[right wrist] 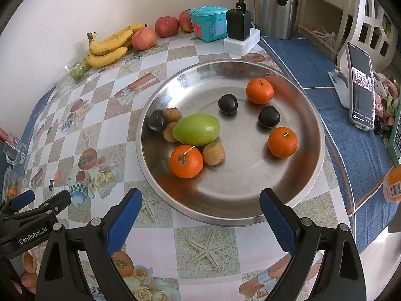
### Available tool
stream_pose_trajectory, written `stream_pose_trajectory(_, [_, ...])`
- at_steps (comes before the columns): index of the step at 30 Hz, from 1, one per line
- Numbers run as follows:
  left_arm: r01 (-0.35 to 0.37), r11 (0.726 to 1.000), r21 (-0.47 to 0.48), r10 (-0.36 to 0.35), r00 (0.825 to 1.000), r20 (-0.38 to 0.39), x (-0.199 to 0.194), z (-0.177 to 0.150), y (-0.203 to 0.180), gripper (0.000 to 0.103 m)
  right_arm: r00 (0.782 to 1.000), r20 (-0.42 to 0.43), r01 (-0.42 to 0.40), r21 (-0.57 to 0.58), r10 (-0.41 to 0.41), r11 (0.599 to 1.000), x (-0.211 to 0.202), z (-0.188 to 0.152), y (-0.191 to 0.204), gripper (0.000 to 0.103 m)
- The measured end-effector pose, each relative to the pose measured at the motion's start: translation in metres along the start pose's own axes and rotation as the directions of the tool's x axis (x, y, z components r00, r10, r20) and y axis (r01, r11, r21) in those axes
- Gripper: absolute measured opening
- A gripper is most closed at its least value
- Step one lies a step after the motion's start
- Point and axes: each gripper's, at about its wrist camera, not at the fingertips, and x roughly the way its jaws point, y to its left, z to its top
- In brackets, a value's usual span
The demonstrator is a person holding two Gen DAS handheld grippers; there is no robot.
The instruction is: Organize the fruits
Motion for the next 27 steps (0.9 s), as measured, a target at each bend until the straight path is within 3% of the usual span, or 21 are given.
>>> stream_pose_trajectory(27, [0.002, 1.0, 0.001, -0.002, 1.0, 0.0, -0.0001, 0.0001, 0.0006, 0.1, 1.0, -0.006, 0.001, -0.004, -0.001, 1.0, 0.0011, -0.0002, 0.0002, 0.095])
